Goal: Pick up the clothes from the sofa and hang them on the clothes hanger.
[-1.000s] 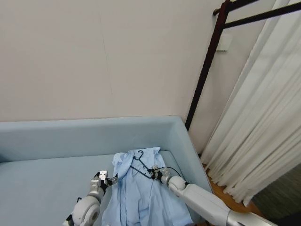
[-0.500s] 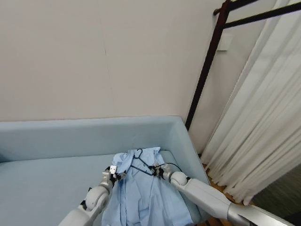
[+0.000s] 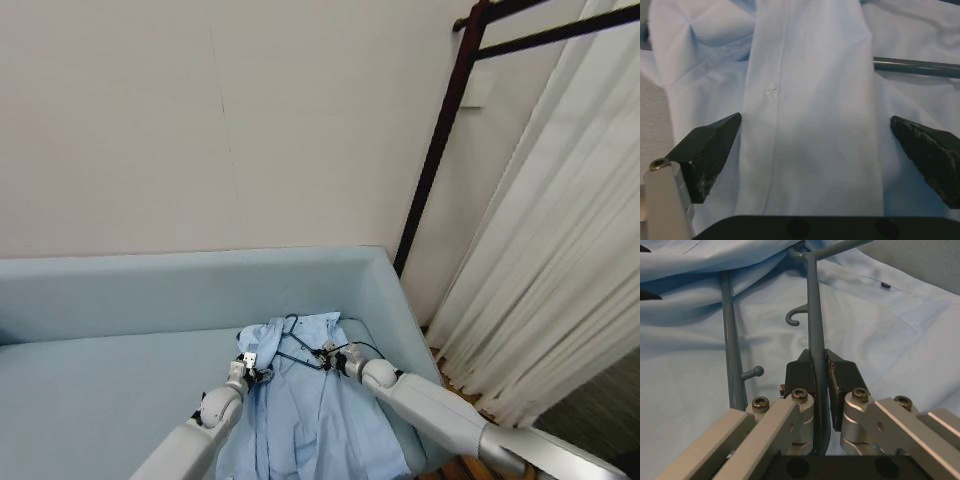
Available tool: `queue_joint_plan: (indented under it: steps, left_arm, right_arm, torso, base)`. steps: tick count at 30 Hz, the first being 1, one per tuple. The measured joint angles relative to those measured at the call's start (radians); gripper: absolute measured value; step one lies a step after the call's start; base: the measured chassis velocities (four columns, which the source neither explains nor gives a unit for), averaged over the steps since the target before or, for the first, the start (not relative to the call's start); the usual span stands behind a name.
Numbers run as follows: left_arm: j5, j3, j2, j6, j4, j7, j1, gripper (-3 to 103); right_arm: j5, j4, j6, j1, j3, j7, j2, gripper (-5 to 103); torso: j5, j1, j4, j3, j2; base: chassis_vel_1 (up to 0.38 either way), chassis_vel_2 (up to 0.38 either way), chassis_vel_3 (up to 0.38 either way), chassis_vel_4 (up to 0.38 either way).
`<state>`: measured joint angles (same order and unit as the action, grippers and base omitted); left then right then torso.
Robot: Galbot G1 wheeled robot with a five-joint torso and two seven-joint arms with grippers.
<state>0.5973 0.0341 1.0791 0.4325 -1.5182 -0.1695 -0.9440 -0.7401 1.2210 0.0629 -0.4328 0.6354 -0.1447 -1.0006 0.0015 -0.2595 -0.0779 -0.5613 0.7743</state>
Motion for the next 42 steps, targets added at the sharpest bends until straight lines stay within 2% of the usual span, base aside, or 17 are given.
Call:
queue_joint_plan:
  steps: [4,6,10,12,16,18,22,25,27,35,42]
  left_arm:
    - [0.005,-0.004,0.022,-0.010,0.024,0.030,0.013,82]
    - [0.006,-0.006,0.026,-0.010,0.026,0.030,0.014,82]
    - [0.007,-0.012,0.037,-0.010,0.018,0.030,0.014,61]
    - [0.008,-0.013,0.039,-0.010,0.017,0.030,0.014,61]
    - [0.008,-0.015,0.043,-0.010,0.014,0.035,0.009,39]
    - [0.008,-0.015,0.045,-0.010,0.014,0.036,0.009,39]
    - [0.006,-0.024,0.063,-0.019,0.015,0.033,0.013,18]
    - [0.005,-0.037,0.073,-0.026,0.010,0.030,0.023,12]
    - [0.004,-0.048,0.082,-0.028,0.003,0.028,0.035,3]
    - [0.004,-0.112,0.124,-0.025,-0.010,0.024,0.083,0]
    - [0.003,-0.151,0.138,-0.024,0.009,0.022,0.113,0]
  right_arm:
    - [-0.001,0.002,0.000,0.004,0.002,0.001,-0.001,7]
    - [-0.001,0.002,0.000,0.004,0.002,0.002,-0.002,7]
    - [-0.001,0.007,0.000,0.004,0.002,0.003,0.001,7]
    - [-0.001,0.008,0.000,0.003,0.002,0.003,0.002,7]
    - [-0.001,0.009,0.000,-0.003,0.001,0.008,0.005,7]
    - [-0.001,0.009,0.000,-0.003,0.001,0.009,0.005,7]
    - [0.001,0.009,0.001,-0.003,0.000,0.012,0.003,7]
    - [0.002,0.008,0.001,0.000,0.000,0.013,0.001,7]
    - [0.003,0.004,0.001,0.003,0.000,0.016,-0.003,7]
    - [0.008,-0.005,-0.001,0.018,0.002,0.017,-0.013,7]
    - [0.048,-0.051,-0.051,0.040,0.006,-0.034,-0.028,7]
  torso:
    - [0.0000,0.000,0.0000,0.000,0.000]
    - [-0.0001,0.000,-0.0001,0.000,0.000]
    - [0.0000,0.000,0.0000,0.000,0.000]
    - [0.0000,0.000,0.0000,0.000,0.000]
    - [0.0000,0.000,0.0000,0.000,0.000]
    - [0.0000,0.000,0.0000,0.000,0.000]
    - [0.0000,0.000,0.0000,0.000,0.000]
    - [0.0000,0.000,0.0000,0.000,0.000]
    - [0.0000,0.000,0.0000,0.000,0.000]
    - [0.0000,0.000,-0.0002,0.000,0.000]
    - [0.0000,0.000,0.0000,0.000,0.000]
  base:
    - [0.000,0.000,0.000,0.000]
    - [0.000,0.000,0.000,0.000]
    - [0.000,0.000,0.000,0.000]
    - [0.000,0.000,0.000,0.000]
    - [0.000,0.000,0.000,0.000]
    - [0.000,0.000,0.000,0.000]
    - [0.000,0.000,0.000,0.000]
    - [0.000,0.000,0.000,0.000]
    - [0.000,0.000,0.000,0.000]
    - [0.000,0.000,0.000,0.000]
    - [0.000,0.000,0.000,0.000]
